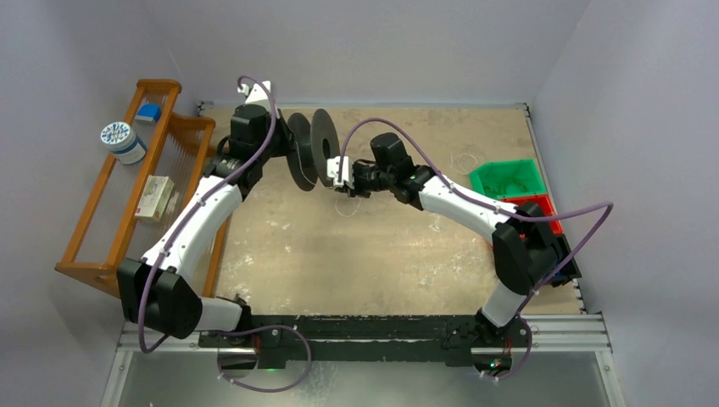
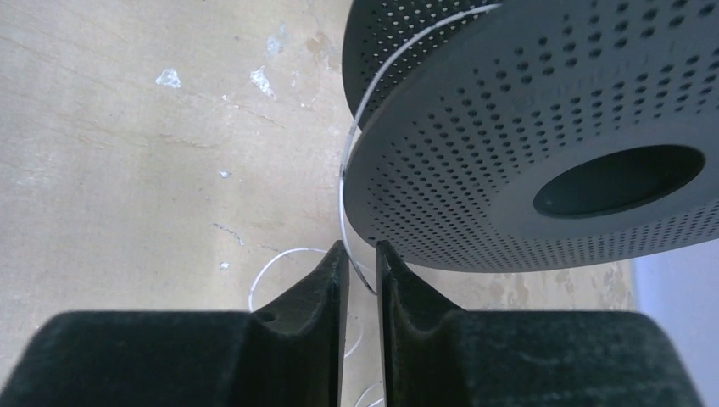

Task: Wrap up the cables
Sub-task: Wrap the cable around the cable reel.

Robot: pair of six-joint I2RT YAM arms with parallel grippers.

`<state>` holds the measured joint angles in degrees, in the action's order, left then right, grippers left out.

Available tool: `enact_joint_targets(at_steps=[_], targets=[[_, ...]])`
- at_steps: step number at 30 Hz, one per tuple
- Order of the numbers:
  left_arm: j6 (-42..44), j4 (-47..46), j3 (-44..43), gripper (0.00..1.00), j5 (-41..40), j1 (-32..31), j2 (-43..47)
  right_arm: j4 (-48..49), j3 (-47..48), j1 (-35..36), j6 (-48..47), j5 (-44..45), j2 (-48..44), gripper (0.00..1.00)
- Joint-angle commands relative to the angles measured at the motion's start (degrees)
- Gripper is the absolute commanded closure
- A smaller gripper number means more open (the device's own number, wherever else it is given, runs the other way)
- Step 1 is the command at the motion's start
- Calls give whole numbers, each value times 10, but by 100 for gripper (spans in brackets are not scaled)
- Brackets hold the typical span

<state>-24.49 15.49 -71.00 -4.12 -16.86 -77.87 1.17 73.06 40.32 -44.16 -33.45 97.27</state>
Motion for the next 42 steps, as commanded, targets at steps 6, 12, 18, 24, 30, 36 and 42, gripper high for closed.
enact_joint_targets(at_steps=[6,12,18,24,30,36,42], targets=[[-33,-67,-36,100,77,24,60,77,-17,-3,85,49,-4,76],[-63,-64,-63,100,131,39,70,99,-20,-16,122,34,6,70],[-89,-63,-79,100,162,60,79,143,-39,-59,185,11,-5,74],[-113,-79,-73,100,209,70,79,179,-49,-93,243,-42,-21,78],[-128,-99,-66,100,226,79,82,147,-43,-106,215,-118,-27,43],[-128,-98,-91,100,225,85,75,-41,-5,-105,-26,-143,-3,31],[-130,-104,-93,100,218,85,72,-122,14,-96,-102,-178,23,26]])
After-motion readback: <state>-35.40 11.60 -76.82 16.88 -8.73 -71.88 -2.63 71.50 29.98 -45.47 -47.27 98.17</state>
